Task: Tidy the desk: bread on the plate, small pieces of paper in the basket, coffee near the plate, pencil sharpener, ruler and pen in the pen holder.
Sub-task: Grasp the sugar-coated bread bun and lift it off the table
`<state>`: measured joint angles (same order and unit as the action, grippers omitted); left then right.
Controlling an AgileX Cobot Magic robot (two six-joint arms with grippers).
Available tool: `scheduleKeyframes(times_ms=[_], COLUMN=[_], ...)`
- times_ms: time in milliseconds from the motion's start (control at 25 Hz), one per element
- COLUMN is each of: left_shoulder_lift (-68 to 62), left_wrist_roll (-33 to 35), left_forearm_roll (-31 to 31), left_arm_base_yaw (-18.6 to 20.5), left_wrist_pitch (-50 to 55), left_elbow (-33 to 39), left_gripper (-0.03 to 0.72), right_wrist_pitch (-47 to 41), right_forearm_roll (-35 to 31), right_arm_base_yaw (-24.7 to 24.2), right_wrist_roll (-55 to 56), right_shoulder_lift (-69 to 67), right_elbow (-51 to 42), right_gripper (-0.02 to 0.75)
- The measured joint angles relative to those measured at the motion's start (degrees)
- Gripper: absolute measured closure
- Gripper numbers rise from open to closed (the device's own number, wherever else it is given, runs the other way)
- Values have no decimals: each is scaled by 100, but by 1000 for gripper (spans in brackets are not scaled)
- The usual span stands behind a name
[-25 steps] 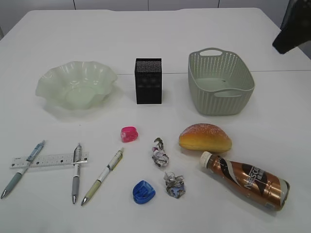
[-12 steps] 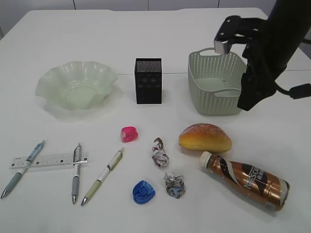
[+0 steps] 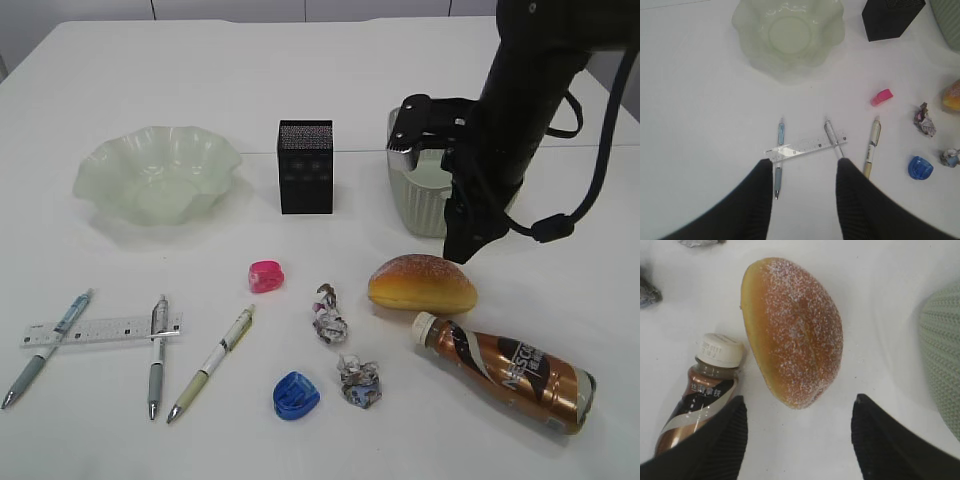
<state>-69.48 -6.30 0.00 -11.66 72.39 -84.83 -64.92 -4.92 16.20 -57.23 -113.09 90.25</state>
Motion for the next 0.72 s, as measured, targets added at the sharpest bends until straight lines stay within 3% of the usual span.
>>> scheduleKeyframes(times_ms=[720], left_shoulder_lift=[0], left_wrist_roll=[10], left_forearm_roll=[0], left_arm_base_yaw=[0], left_wrist_pitch=[0], left_elbow=[0], left_gripper=[381], right_wrist_pitch=[252], right_forearm_roll=[126], right_arm_base_yaw=[70], right_wrist_roll=[-30], right_shoulder_lift=[-677], right_elbow=[19], right_gripper=[229])
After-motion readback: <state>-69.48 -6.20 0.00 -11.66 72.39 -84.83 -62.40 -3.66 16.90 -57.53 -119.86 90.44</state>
